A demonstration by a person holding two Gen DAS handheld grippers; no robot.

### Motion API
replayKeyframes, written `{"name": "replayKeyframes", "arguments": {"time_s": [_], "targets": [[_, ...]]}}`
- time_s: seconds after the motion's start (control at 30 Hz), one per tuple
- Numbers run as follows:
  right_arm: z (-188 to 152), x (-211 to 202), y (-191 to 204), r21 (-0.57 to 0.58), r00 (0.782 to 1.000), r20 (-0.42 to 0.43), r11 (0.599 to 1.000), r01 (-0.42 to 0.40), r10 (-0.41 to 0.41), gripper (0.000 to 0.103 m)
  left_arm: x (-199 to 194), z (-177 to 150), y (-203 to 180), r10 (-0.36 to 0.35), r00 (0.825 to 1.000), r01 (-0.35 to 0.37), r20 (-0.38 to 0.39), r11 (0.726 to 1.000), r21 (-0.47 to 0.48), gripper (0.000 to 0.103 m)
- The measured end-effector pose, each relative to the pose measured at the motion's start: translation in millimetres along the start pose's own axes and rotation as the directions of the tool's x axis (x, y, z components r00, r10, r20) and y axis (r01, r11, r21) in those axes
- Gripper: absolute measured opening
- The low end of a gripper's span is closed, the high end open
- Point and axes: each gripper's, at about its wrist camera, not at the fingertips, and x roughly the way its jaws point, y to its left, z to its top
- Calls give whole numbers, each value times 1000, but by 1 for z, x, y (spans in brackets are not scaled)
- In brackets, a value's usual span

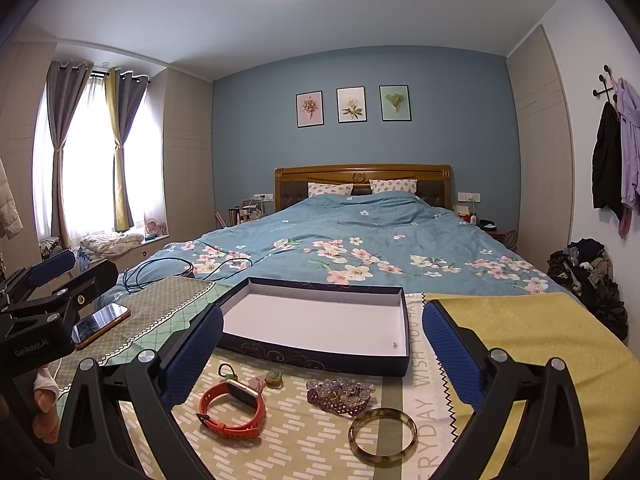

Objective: Organize jewelry

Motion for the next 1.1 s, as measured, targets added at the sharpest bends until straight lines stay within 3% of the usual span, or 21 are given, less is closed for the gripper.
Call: {"name": "replayKeyframes", "arguments": {"time_s": [1.1], "targets": [[-8,-1,5,9,1000,-10,1000,-10,10,96,3,-4,-1,-1,1000,2,-12,1000,6,97]]}}
